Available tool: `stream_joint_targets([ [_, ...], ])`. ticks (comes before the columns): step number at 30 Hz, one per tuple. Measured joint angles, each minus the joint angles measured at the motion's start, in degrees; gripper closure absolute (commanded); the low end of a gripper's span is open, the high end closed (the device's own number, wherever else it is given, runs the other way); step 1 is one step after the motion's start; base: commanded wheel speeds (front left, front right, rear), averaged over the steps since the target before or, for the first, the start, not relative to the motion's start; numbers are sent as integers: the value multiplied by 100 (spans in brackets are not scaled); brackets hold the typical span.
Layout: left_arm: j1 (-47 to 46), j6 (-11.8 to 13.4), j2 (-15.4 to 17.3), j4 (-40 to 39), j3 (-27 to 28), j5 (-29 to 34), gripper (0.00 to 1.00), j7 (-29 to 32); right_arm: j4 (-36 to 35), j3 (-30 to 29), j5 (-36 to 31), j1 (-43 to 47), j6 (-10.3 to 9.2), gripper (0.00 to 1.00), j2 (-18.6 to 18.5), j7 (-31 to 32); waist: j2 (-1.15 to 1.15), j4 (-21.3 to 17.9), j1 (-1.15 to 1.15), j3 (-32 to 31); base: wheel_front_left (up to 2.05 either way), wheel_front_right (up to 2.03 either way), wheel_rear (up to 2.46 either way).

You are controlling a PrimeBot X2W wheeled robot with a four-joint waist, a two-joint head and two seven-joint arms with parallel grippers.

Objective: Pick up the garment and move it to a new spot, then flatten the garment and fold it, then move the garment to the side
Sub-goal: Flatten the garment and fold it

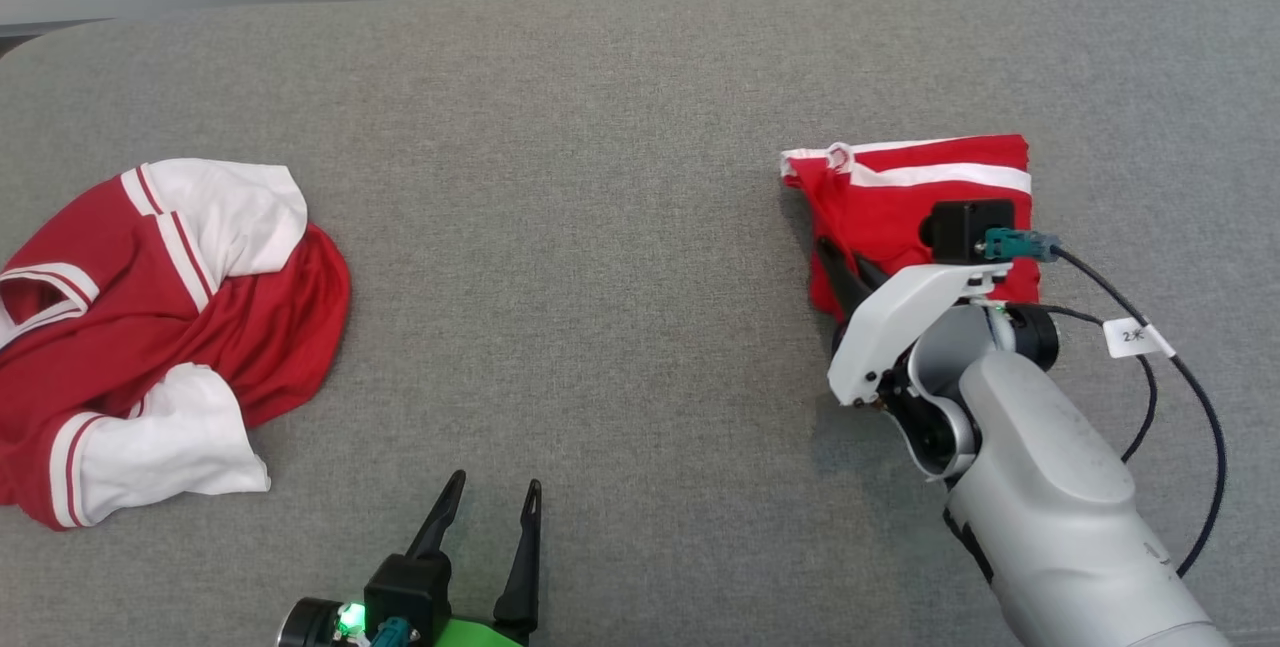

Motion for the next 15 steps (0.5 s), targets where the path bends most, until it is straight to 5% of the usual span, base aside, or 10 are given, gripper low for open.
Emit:
stream_joint_targets([
  [4, -2, 0, -9, 25, 12, 5, 0, -1, 94, 298, 185, 1, 0, 100, 16, -143, 0, 29, 0, -24, 0, 0, 0],
  [5, -3, 0, -9, 34, 22, 5, 0, -1, 96, 377, 270, 2, 0, 67, 14, -235, 0, 32, 0, -32, 0, 0, 0],
  [6, -3, 0, -10, 41, 36, 7, 0, -1, 80, 457, 282, 2, 0, 0, 13, -360, 0, 31, 0, -36, 0, 0, 0],
  [15, 102, 8, -18, -3, 237, 7, 0, -1, -1067, 512, -7, 513, 1, 0, 4, -962, 0, -73, 0, -114, 0, 0, 0],
])
